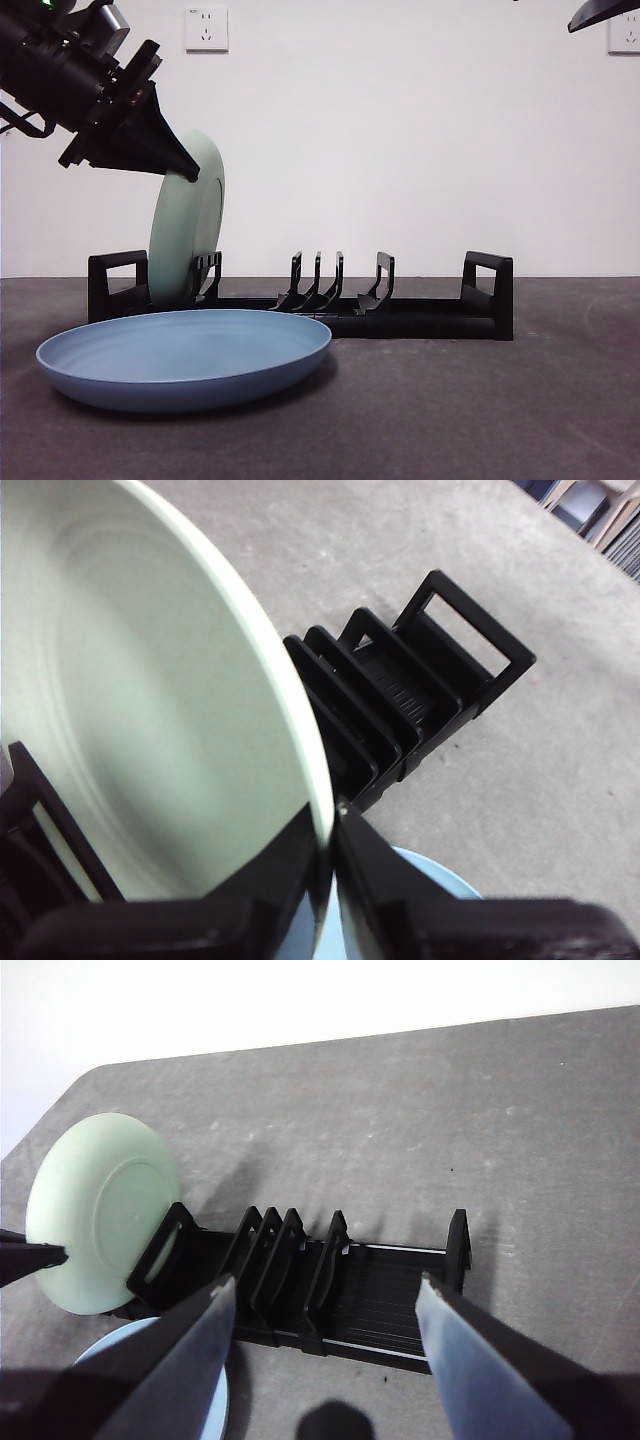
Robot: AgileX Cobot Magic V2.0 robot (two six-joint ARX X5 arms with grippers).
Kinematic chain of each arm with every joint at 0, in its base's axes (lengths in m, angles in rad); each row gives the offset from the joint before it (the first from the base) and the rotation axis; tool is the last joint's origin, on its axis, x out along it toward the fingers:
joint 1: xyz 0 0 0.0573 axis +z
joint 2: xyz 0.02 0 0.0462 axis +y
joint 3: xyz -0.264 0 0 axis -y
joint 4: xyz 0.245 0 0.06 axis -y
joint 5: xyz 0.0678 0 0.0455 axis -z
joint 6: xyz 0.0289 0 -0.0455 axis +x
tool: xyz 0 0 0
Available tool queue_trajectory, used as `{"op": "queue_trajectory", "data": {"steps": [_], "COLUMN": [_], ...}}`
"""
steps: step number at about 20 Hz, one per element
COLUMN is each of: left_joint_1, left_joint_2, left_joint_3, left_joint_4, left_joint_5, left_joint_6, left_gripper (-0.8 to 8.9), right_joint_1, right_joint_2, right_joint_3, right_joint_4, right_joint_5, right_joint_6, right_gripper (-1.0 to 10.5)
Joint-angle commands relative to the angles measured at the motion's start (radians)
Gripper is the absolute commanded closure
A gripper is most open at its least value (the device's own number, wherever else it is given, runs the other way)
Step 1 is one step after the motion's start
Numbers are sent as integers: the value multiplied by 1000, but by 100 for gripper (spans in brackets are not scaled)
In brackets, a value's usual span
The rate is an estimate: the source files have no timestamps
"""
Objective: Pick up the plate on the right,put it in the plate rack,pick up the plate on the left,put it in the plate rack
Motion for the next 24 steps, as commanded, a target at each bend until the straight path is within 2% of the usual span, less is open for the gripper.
{"op": "queue_trajectory", "data": {"steps": [1, 7, 10, 15, 18, 22, 24], "left_joint_1": [5, 4, 3, 2, 2, -4, -21], "left_joint_2": [5, 4, -13, -106, -190, -395, -515], "left_joint_3": [3, 3, 3, 8, 13, 14, 14], "left_joint_4": [-23, -39, -48, -113, -145, -198, -227], "left_joint_5": [-44, -35, -16, -3, -3, -8, -26], "left_joint_6": [29, 28, 28, 28, 28, 37, 70], "left_gripper": [710, 535, 462, 462, 462, 462, 463], "right_joint_1": [0, 0, 2, 3, 22, 107, 155], "right_joint_2": [2, 4, 14, 58, 101, 210, 288], "right_joint_3": [3, 3, 3, 3, 3, 3, 3], "right_joint_4": [4, -15, -31, -42, -42, -59, -56], "right_joint_5": [3, -3, -44, -220, -292, -319, -319], "right_joint_6": [7, 10, 12, 19, 20, 16, 13], "right_gripper": [638, 638, 638, 638, 640, 640, 640]}}
